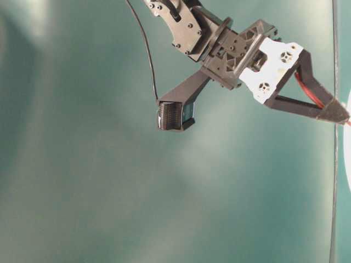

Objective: Scoop the yellow hexagonal prism block from the bowl with a spoon using the right arm.
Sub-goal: 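Scoop under the yellow block and lift the spoon out of the bowl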

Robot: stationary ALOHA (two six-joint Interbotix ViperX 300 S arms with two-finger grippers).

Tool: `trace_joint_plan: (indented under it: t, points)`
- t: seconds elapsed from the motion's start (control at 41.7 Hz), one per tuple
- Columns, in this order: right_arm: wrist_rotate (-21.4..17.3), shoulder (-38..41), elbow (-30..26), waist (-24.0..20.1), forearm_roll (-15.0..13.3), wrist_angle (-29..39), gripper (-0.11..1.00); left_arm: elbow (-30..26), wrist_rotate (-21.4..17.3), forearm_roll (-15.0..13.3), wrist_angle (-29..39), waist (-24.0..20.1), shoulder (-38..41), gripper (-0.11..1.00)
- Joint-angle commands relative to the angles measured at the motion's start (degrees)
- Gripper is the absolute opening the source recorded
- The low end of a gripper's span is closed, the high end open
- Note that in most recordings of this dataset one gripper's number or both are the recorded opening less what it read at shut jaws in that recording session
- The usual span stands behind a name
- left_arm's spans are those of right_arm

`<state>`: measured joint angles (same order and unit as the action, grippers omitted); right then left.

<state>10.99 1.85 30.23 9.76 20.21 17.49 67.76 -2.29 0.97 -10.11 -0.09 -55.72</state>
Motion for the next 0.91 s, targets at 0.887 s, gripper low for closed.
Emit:
trace_joint_plan:
  t: [0.887]
  points:
    - [0.79,-17.67,11.87,-6.59,-0.79,-24.61,0.24,-1.23,-0.09,0.18,0.0,0.09,0.26,0.0]
